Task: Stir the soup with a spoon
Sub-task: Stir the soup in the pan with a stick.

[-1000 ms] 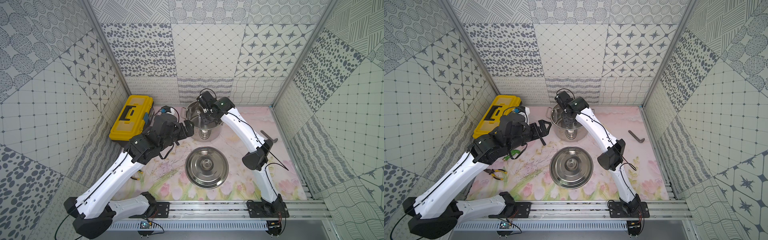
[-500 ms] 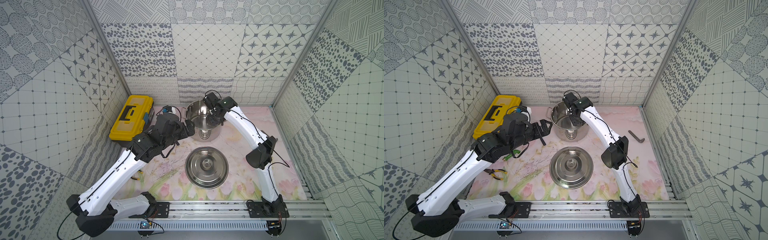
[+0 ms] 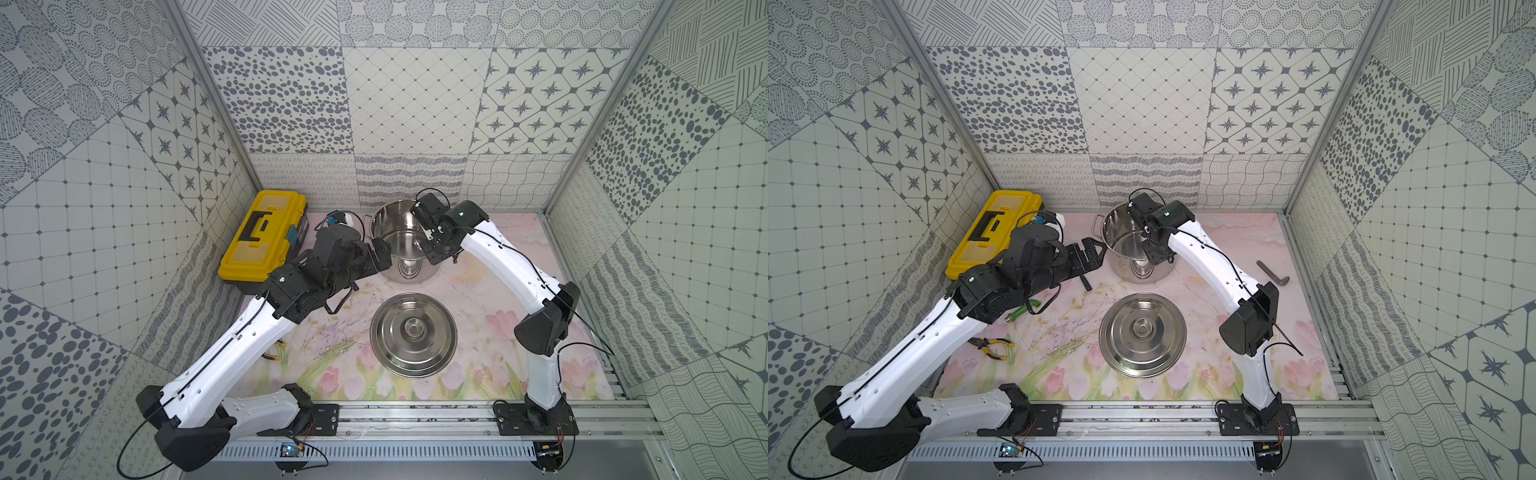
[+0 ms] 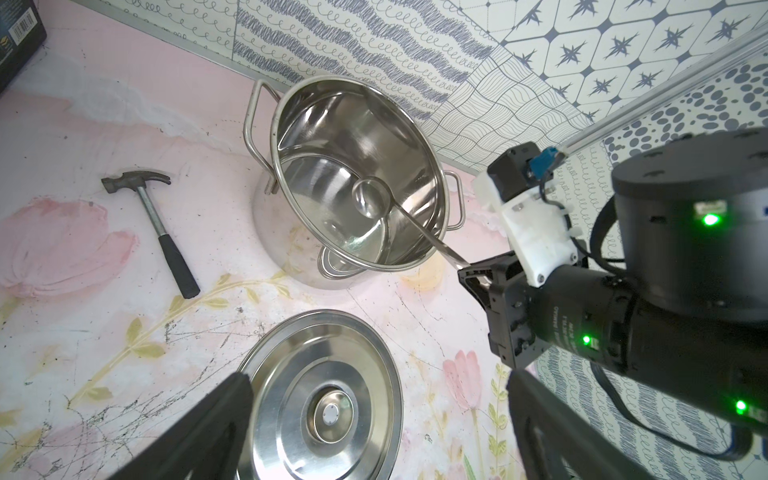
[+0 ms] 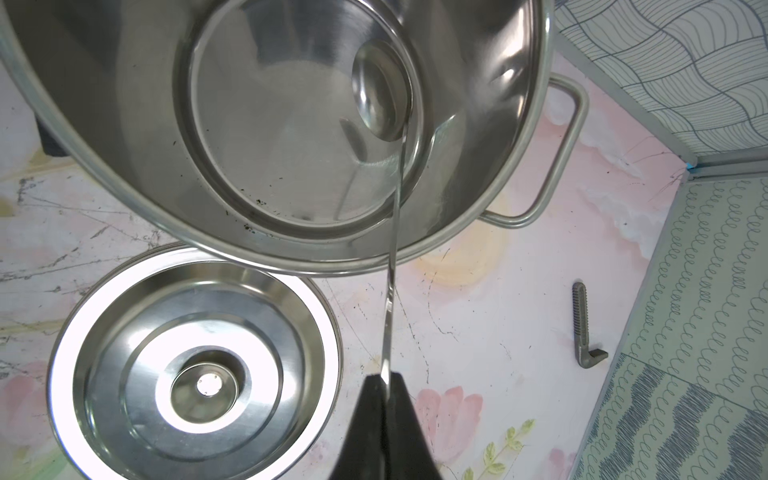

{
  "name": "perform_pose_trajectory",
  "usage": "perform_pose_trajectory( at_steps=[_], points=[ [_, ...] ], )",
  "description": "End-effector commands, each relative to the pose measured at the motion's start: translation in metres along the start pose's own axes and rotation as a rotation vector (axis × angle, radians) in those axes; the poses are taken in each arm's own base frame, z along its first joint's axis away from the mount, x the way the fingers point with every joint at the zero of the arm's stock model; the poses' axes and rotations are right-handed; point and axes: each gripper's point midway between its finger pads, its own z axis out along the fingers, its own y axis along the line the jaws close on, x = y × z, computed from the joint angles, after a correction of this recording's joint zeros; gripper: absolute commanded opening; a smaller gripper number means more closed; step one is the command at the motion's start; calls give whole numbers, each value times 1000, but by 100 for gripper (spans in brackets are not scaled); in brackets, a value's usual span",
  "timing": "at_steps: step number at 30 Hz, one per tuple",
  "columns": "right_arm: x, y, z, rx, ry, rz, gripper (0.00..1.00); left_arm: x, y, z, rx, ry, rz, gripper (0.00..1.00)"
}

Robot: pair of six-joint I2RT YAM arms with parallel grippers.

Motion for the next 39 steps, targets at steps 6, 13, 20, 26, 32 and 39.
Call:
perform_pose_trajectory(
  at_steps=[6,13,20,26,32,39],
  points=[
    [-14,39,-17,-160,-81,52,0,-12,-19,0,84,-36,-8,100],
    [-33,52,-11,-192,-105,73,0,-12,-16,-4,77,-38,-10,99],
    [-56,50,-5,-153,-144,77,0,-11,-12,-8,68,-42,-12,100],
    [-71,42,1,-109,-161,76,0,-13,-8,-14,57,-56,-2,100],
    [-77,17,8,-52,-167,102,0,-13,-8,-18,64,-58,9,99],
    [-70,-14,14,-6,-145,136,0,-15,-12,-16,80,-64,28,100]
  ],
)
